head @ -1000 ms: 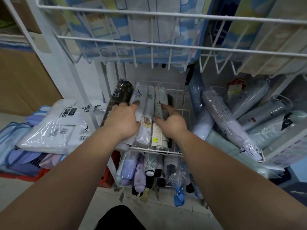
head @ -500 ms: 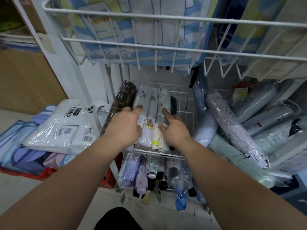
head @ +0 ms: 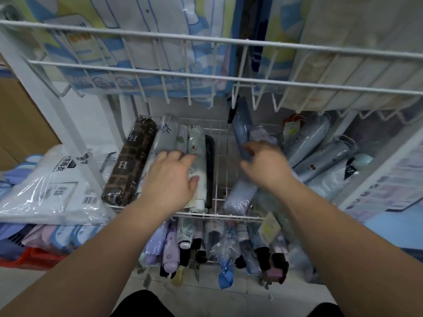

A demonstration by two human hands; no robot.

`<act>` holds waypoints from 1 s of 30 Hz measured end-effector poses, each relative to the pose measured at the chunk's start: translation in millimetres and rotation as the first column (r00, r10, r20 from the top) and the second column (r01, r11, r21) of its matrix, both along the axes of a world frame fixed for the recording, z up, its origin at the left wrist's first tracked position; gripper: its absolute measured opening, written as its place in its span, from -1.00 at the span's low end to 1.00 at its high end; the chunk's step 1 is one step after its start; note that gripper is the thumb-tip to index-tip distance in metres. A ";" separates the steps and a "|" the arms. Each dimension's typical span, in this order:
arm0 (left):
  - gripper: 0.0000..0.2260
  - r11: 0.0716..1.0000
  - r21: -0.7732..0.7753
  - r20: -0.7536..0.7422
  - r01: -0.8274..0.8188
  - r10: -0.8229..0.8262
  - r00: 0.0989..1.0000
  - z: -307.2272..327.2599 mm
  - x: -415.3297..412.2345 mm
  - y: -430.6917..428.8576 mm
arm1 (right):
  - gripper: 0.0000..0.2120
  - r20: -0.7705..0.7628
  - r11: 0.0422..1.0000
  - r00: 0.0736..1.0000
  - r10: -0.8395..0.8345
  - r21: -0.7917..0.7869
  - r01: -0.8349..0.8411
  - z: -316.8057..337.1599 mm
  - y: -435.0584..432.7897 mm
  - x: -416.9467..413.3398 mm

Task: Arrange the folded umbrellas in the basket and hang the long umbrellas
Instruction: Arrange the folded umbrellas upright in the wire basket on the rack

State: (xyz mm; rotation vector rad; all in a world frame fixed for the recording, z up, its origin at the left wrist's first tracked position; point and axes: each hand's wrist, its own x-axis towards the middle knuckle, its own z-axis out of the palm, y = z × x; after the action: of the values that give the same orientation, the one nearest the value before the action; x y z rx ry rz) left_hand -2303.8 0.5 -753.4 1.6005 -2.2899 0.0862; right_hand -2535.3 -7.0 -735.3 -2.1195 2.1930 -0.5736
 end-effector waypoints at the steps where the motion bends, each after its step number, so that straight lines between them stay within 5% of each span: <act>1: -0.52 0.998 0.020 -0.036 0.054 -0.053 0.998 -0.1 -12.1 3.6 | -0.64 -0.028 0.999 0.999 -0.020 -0.037 0.019 2.9 4.6 -13.9; 5: -0.51 0.962 0.178 -0.243 0.205 -0.159 0.957 -0.1 -62.8 12.1 | -0.66 -0.090 0.985 0.992 -0.094 -0.153 0.079 2.8 22.7 -46.9; 9: -0.46 0.898 0.377 -0.315 0.228 -0.107 0.943 -13.7 -99.2 2.1 | -0.42 -0.004 0.996 0.998 -0.062 0.067 0.062 1.3 35.2 -62.2; 13: -0.34 0.841 0.496 -0.311 0.217 -0.061 0.948 -30.9 -119.9 -10.5 | -0.38 -0.005 0.995 0.998 -0.059 0.082 0.059 2.0 39.2 -69.1; 19: -0.29 0.821 0.520 -0.397 0.238 -0.015 0.918 -36.4 -134.5 -19.2 | -0.54 0.071 0.997 0.995 -0.069 0.039 0.067 0.0 39.7 -71.3; 30: -0.41 0.861 0.467 -0.571 0.202 0.119 0.812 -15.0 -105.7 5.6 | -0.42 0.230 0.995 0.970 -0.083 -0.028 0.092 -5.2 37.7 -75.0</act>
State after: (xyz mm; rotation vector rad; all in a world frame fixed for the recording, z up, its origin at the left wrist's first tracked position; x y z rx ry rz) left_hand -2409.5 6.1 -768.4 1.4981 -1.9173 -0.9780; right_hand -2610.3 30.7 -740.5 -1.8726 2.1709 -0.8268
